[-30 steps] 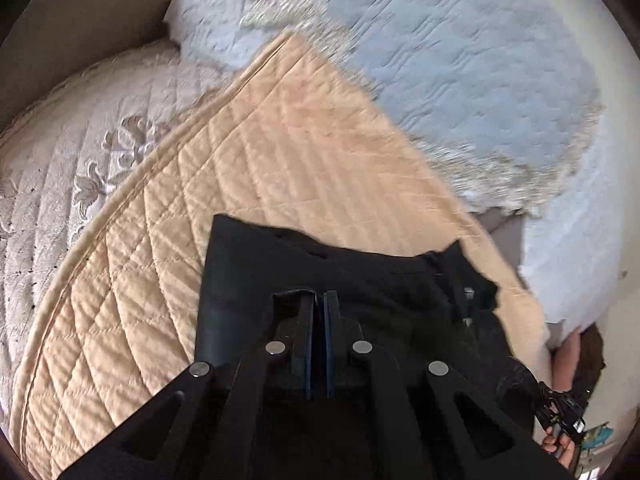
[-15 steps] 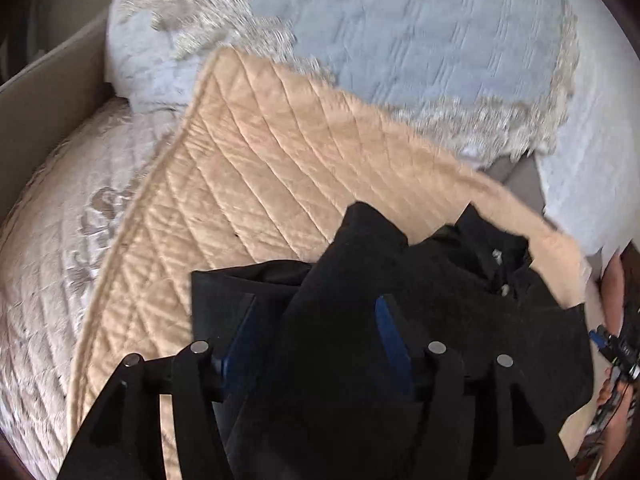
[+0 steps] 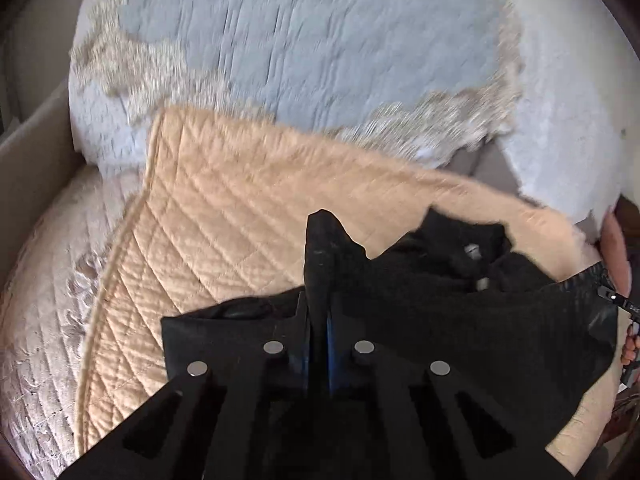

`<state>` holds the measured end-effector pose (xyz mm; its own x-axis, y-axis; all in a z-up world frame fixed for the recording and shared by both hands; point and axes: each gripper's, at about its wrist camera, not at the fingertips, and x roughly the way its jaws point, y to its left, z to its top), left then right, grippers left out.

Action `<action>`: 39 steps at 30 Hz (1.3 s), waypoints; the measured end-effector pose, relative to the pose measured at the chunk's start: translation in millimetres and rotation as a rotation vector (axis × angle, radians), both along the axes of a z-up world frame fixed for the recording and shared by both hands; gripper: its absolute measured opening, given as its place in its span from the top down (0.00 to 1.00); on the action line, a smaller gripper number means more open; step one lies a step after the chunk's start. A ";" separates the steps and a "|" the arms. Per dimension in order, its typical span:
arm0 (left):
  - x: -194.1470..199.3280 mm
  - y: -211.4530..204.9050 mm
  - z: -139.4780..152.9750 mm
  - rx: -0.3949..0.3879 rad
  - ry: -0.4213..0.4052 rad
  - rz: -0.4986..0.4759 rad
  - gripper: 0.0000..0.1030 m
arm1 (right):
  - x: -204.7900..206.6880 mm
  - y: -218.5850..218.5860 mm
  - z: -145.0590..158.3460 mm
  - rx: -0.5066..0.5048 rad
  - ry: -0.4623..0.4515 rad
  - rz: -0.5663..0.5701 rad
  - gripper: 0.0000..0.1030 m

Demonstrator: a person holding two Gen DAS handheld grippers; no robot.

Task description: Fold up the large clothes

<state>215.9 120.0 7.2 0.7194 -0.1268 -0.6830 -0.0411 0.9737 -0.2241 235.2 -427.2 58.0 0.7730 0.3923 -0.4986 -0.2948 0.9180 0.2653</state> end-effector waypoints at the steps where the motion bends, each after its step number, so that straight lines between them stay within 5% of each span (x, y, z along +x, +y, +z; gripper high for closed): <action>1: -10.3 0.3 12.4 -0.017 -0.049 -0.003 0.94 | -4.5 -0.5 5.7 0.009 -0.024 -0.002 0.96; 7: -10.4 1.2 58.5 -0.030 -0.204 0.031 0.94 | 2.8 -12.7 37.5 0.055 -0.101 -0.089 0.96; 16: 69.8 19.7 -56.1 0.035 0.073 0.200 0.96 | 107.8 -2.0 -35.3 -0.048 0.107 -0.197 0.96; 25: 80.6 22.2 -74.0 0.063 0.111 0.225 0.91 | 122.3 -10.3 -57.2 -0.037 0.158 -0.206 0.84; 28: 79.1 18.6 -56.3 0.080 0.123 0.223 0.89 | 109.3 -11.3 -43.3 -0.042 0.177 -0.232 0.78; 31: 51.0 16.8 -26.7 0.054 0.065 0.220 0.89 | 68.1 -10.7 -19.1 -0.016 0.083 -0.233 0.77; 33: 22.0 8.0 -11.2 0.032 0.002 0.189 0.77 | 25.6 -7.9 -13.3 -0.001 0.028 -0.233 0.70; 36: -25.0 -23.2 -3.4 0.009 -0.069 0.097 0.70 | -18.5 8.3 -31.9 -0.016 0.012 -0.170 0.65; 39: -44.2 -57.9 -17.7 0.024 -0.041 0.004 0.69 | -29.2 19.8 -63.9 -0.055 0.053 -0.142 0.65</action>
<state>171.7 62.1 -10.5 0.7473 -0.1076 -0.6558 -0.0367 0.9786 -0.2025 206.1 -407.4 -5.9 0.7906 0.2521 -0.5580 -0.1481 0.9630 0.2253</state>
